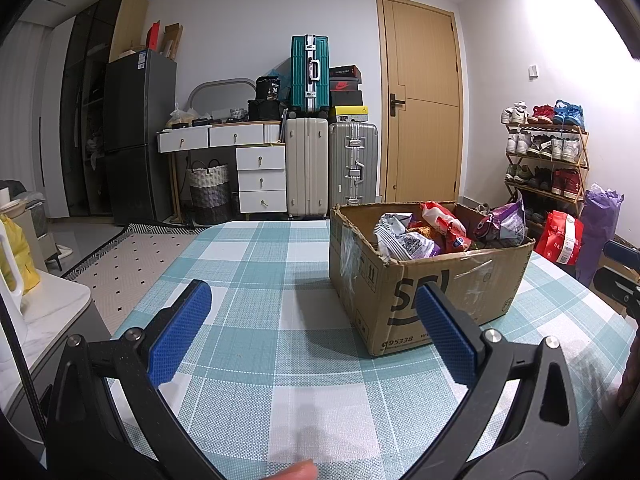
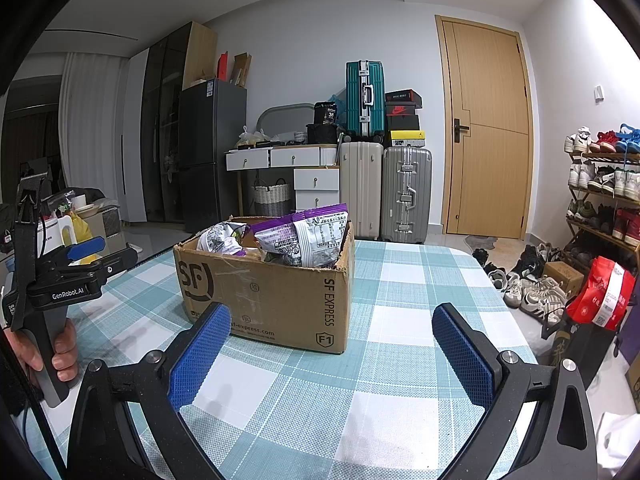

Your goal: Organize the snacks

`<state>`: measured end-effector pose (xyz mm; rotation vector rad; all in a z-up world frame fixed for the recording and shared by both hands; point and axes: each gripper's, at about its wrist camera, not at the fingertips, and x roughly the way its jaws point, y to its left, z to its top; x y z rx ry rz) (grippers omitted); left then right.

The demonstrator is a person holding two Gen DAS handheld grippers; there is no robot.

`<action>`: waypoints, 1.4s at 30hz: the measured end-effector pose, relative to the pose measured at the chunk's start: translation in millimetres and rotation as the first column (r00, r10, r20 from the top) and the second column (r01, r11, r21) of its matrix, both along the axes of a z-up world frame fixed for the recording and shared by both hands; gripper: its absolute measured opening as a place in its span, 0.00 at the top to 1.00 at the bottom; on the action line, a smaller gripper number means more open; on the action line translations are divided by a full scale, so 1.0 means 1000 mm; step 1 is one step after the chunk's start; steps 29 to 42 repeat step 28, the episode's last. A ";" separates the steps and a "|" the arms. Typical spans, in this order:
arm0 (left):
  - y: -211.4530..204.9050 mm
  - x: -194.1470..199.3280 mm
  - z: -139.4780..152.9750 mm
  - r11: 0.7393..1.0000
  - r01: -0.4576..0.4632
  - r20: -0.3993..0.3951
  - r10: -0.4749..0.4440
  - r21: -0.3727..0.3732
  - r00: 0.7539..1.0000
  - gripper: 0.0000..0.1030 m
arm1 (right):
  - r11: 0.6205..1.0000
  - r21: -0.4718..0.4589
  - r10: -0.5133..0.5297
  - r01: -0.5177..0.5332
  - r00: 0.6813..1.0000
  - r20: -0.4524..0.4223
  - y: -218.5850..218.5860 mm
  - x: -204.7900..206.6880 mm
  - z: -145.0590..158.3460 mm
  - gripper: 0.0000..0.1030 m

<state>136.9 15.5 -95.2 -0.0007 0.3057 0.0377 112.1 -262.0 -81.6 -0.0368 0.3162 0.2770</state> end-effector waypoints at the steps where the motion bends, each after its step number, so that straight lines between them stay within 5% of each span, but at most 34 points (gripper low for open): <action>1: 0.000 0.000 0.000 1.000 0.000 0.000 0.000 0.000 1.000 0.01 | 1.000 0.000 0.000 0.000 1.000 0.000 0.000 0.000 0.000 0.00; 42: -0.001 0.000 0.000 1.000 0.007 -0.001 -0.007 -0.001 1.000 0.01 | 1.000 0.001 0.000 0.000 1.000 0.000 -0.001 0.000 0.000 0.00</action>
